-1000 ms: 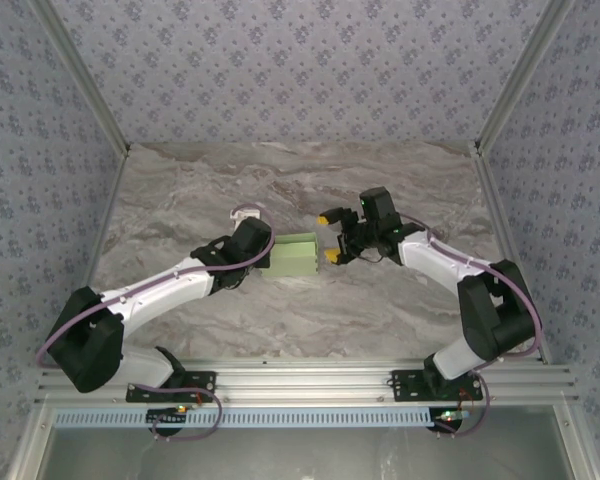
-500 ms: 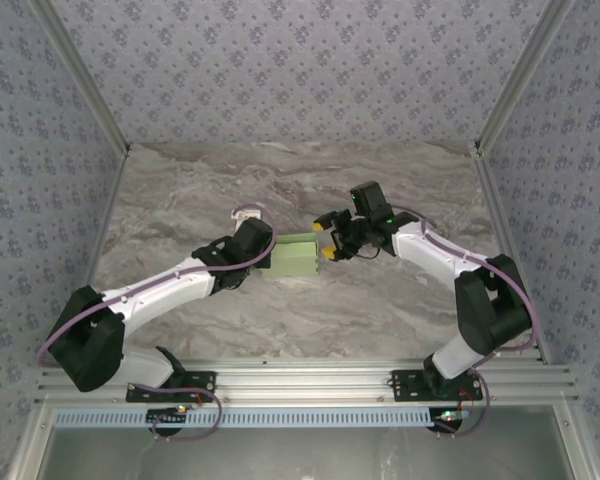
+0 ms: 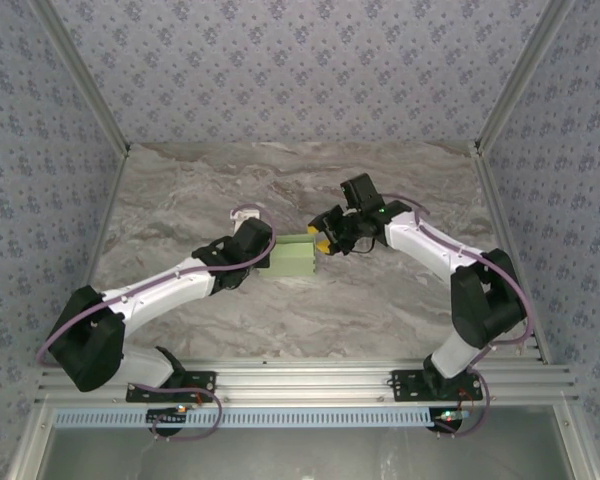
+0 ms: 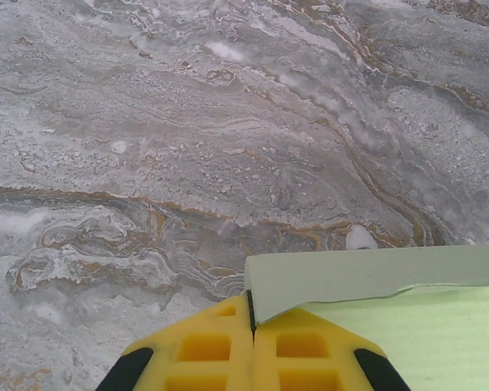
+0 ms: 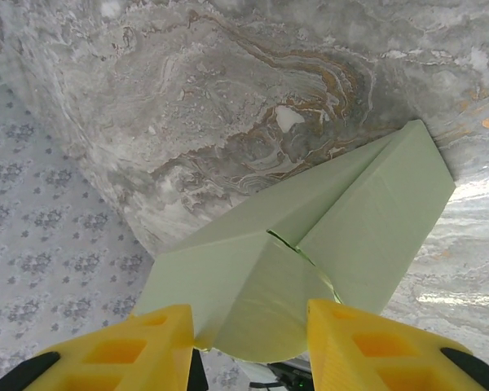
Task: Fold the paper box
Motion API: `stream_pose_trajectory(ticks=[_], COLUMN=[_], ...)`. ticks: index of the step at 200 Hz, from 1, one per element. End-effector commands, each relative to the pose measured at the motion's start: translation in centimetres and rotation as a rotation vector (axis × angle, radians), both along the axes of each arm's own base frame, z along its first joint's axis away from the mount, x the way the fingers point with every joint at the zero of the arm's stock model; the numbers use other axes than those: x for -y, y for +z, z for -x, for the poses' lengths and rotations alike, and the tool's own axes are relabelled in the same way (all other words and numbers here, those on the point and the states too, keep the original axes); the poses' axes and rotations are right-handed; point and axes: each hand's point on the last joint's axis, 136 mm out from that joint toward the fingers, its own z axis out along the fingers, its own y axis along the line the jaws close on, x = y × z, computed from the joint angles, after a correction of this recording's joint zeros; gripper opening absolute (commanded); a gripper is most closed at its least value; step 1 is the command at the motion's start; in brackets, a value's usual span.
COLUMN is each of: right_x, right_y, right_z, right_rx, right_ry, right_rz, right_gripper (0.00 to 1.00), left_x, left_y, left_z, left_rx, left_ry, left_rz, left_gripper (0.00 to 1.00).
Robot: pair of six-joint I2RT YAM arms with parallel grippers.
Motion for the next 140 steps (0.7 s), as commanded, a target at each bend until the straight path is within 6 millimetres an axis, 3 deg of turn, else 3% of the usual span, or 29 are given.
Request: stream_pose_trajectory(ticks=[1,125,134,140], right_x=[-0.36,-0.89,-0.93,-0.87], right_y=[-0.11,-0.63,-0.71,-0.78], right_z=[0.56,1.0,1.13,1.14], right_rx=[-0.006,-0.037,-0.05,-0.057], right_ry=[0.038,0.032,0.027,0.022], right_rz=[0.033,0.032,0.031,0.032], right_gripper=[0.41,0.34,0.22,0.21], left_x=[-0.65,-0.65,-0.67,-0.65], left_y=[-2.27,-2.46,-2.5,-2.48], left_z=[1.43,1.55,1.55,1.54], left_rx=[-0.091,-0.089,-0.09,-0.089], left_ry=[-0.009,-0.008,-0.007,-0.008], left_rz=[-0.065,-0.07,-0.071,-0.07], left_gripper=[0.05,0.04,0.05,0.04])
